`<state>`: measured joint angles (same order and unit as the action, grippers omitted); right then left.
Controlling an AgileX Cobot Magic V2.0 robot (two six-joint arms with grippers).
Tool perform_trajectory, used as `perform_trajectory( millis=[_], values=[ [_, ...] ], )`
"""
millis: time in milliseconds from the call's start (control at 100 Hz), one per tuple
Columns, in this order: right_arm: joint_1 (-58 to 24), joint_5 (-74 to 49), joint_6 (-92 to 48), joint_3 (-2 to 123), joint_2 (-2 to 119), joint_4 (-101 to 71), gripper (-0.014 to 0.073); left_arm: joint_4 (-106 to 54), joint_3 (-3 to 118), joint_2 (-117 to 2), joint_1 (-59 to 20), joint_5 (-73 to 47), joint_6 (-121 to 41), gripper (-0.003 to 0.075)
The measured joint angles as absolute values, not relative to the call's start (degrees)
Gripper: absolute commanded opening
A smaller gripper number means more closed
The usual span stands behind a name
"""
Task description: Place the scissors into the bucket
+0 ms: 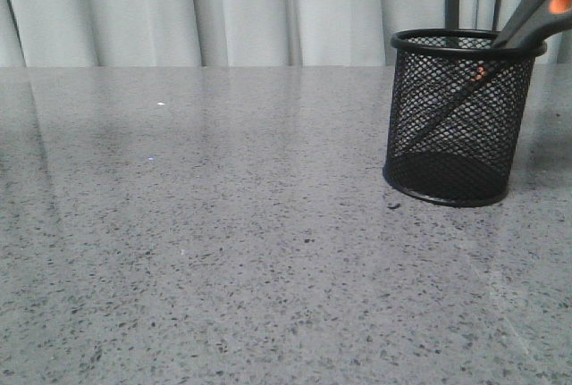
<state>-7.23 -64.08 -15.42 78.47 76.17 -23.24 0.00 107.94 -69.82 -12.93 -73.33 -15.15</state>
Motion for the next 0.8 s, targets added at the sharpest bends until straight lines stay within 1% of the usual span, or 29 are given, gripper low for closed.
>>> perform_trajectory(
  millis=[90, 100, 130, 170, 180, 240, 250, 270, 300, 320, 340, 380, 480, 530, 550, 690, 800],
  values=[
    [-7.2, -64.1, -15.4, 80.4, 74.7, -21.8, 0.0327, 0.0, 107.9, -69.8, -12.9, -73.3, -15.1, 0.0379],
    [-7.2, -64.1, -15.4, 80.6, 74.4, -21.8, 0.0327, 0.0, 107.9, -69.8, -12.9, -73.3, -15.1, 0.0359],
    [-7.2, -64.1, -15.4, 81.2, 73.8, -21.3, 0.0327, 0.0, 107.9, -69.8, -12.9, -73.3, -15.1, 0.0336],
    [-7.2, -64.1, -15.4, 82.0, 72.9, -20.9, 0.0327, 0.0, 107.9, -69.8, -12.9, -73.3, -15.1, 0.0274],
    [-7.2, -64.1, -15.4, 82.2, 72.7, -20.9, 0.0327, 0.0, 107.9, -69.8, -12.9, -73.3, -15.1, 0.0274],
    [-7.2, -63.6, -15.4, 82.9, 71.3, -20.7, 0.0326, 0.0, 107.9, -69.8, -12.9, -73.3, -15.2, 0.0175],
    [-7.2, -63.5, -15.4, 83.1, 71.1, -20.5, 0.0325, 0.0, 107.9, -69.8, -12.9, -73.3, -15.2, 0.0175],
    [-7.2, -63.3, -15.4, 83.1, 70.7, -20.5, 0.0321, 0.0, 107.9, -69.8, -12.9, -73.3, -15.3, 0.0144],
    [-7.2, -62.8, -15.4, 83.2, 70.0, -20.5, 0.0302, 0.0, 107.9, -69.8, -12.9, -73.3, -15.4, 0.0104],
    [-7.2, -62.5, -15.4, 83.2, 69.6, -20.5, 0.0284, 0.0, 107.9, -69.8, -12.9, -73.3, -15.4, 0.0064],
    [-7.2, -62.2, -15.4, 83.2, 69.1, -20.5, 0.0269, 0.0, 107.9, -69.8, -12.9, -73.3, -15.5, 0.0044],
    [-7.2, -61.7, -15.4, 83.2, 68.3, -20.5, 0.0214, 0.0, 107.9, -69.8, -12.9, -73.3, -15.5, -0.0022],
    [-7.2, -60.4, -15.5, 83.2, 66.5, -20.5, 0.0043, 0.0, 107.9, -69.8, -12.9, -73.3, -15.6, -0.0020],
    [-7.2, -59.2, -15.5, 82.6, 65.4, -20.5, -0.0057, 0.0, 107.9, -69.8, -12.9, -73.3, -15.6, -0.0020],
    [-7.2, -58.4, -15.5, 82.3, 64.9, -20.7, -0.0078, 0.0, 107.9, -69.8, -12.9, -73.3, -15.6, -0.0020],
    [-7.2, -50.9, -15.6, 76.2, 60.0, -21.8, -0.0069, -1.3, 104.3, -68.1, -12.9, -71.8, -15.6, -0.0020],
    [-7.2, -42.7, -17.1, 68.3, 55.0, -23.0, -0.0069, -2.8, 96.6, -64.2, -12.9, -64.8, -15.6, -0.0021]
  ],
)
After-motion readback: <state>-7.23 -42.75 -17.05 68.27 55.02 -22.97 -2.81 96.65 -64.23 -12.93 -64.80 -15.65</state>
